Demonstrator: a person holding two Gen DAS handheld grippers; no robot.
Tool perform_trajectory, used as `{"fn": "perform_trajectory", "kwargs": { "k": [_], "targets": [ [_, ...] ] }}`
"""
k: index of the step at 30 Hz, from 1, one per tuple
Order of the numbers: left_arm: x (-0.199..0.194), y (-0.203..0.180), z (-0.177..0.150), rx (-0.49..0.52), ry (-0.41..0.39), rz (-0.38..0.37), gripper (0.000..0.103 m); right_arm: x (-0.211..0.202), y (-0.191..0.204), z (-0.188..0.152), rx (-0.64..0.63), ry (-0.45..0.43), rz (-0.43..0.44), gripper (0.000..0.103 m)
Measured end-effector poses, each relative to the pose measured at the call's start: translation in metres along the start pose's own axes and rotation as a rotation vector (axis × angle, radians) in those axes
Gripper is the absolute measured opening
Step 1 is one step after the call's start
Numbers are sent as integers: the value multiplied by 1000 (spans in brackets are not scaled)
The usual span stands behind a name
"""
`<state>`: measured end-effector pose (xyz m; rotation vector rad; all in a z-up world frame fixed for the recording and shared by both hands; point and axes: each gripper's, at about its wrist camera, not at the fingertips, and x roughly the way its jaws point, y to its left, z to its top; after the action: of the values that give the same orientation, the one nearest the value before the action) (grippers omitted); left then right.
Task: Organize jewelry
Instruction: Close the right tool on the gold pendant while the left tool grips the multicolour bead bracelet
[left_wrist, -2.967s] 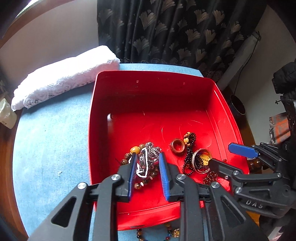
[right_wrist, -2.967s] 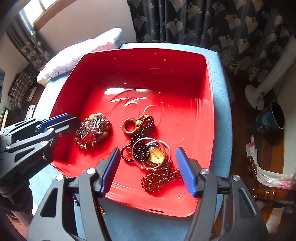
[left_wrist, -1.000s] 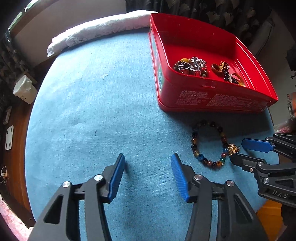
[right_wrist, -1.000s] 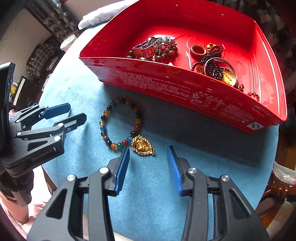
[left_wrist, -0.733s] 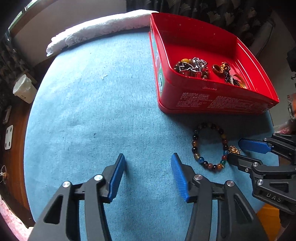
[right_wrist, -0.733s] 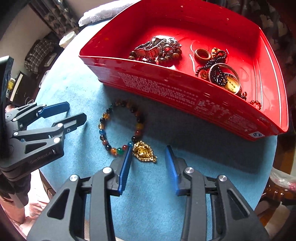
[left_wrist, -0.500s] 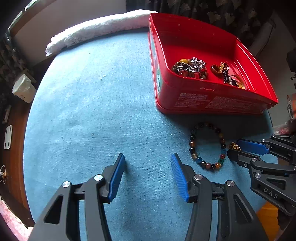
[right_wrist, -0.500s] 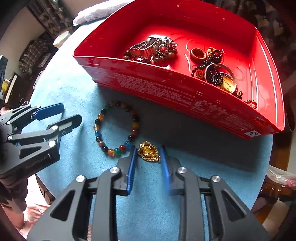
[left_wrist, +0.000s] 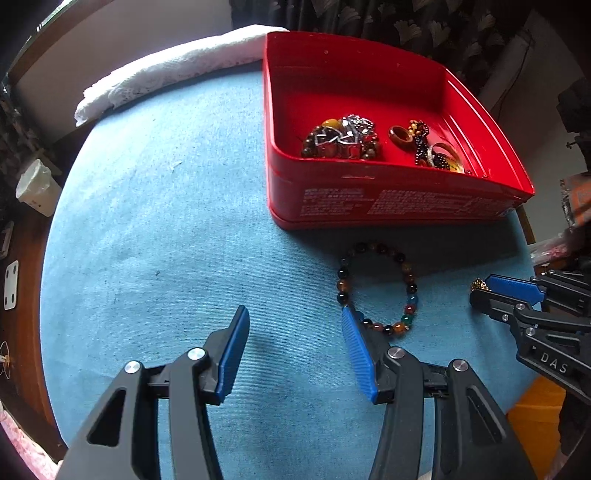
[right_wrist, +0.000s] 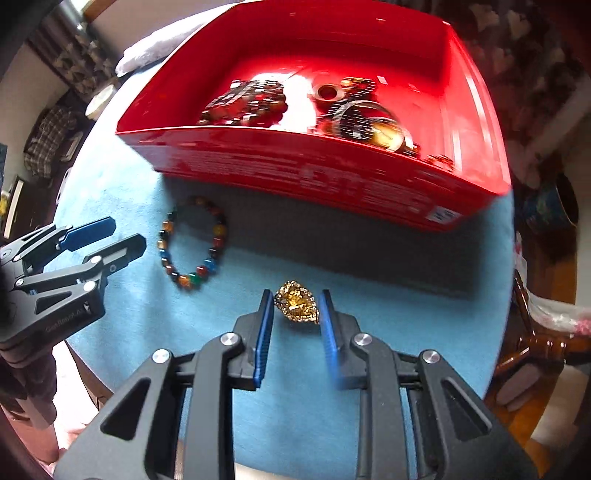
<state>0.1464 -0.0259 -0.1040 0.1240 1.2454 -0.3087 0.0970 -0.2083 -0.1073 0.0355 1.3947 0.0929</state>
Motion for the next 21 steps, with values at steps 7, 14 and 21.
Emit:
{"fn": "perform_trajectory", "kwargs": {
  "k": [7, 14, 21],
  "targets": [
    [9, -28, 9, 51, 8, -13, 52, -8, -21, -13, 37, -4, -2, 24],
    [28, -39, 24, 59, 25, 4, 51, -6, -29, -16, 47, -4, 14, 23],
    [26, -44, 22, 61, 27, 2, 35, -5, -32, -16, 49, 4, 16, 23]
  ]
}}
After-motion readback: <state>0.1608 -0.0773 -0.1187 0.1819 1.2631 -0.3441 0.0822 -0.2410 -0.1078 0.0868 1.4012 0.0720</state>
